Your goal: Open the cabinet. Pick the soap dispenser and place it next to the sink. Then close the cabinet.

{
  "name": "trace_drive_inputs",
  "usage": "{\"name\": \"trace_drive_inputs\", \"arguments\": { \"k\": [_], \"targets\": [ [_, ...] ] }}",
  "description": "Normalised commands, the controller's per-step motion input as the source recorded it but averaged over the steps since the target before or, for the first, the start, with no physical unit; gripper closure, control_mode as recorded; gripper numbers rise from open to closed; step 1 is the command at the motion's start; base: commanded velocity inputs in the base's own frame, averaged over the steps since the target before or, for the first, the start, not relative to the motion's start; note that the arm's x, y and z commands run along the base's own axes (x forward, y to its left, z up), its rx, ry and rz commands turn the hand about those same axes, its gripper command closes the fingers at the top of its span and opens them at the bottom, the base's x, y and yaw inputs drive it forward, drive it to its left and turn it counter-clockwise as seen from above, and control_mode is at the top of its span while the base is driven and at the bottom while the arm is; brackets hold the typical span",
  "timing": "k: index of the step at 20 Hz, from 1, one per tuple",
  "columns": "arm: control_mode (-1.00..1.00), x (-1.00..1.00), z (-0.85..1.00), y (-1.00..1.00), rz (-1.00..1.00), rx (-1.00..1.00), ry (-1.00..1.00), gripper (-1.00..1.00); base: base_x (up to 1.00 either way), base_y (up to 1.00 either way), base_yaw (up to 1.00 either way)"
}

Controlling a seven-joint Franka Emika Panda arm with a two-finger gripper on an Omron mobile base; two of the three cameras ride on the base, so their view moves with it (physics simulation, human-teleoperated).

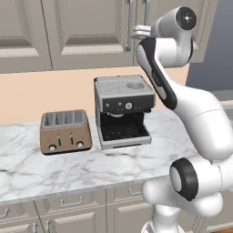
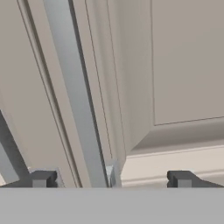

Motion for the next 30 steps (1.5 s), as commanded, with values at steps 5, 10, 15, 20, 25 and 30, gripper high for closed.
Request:
{"name": "trace_drive_inputs", "arguments": {
  "k": [5, 10, 15, 20, 25, 30],
  "targets": [
    [-1.00, 0.18, -0.01, 0.00, 0.00, 0.00, -0.05, -1.00, 0.00, 0.00, 0.00],
    [-1.00, 0.24, -0.04, 0.00, 0.00, 0.00, -0.06, -1.00, 0.00, 0.00, 0.00],
    [-1.00, 0.25, -0.11, 0.00, 0.00, 0.00, -0.05, -1.00, 0.00, 0.00, 0.00],
    [-1.00, 0.22, -0.02, 0.00, 0.00, 0.00, -0.02, -1.00, 0.00, 0.00, 0.00],
    [-1.00, 0.11, 0.00, 0.00, 0.00, 0.00, 0.00, -1.00, 0.00, 0.00, 0.00],
    [-1.00, 0.00, 0.00, 0.00, 0.00, 0.00, 0.00, -1.00, 0.00, 0.00, 0.00]
  ]
}}
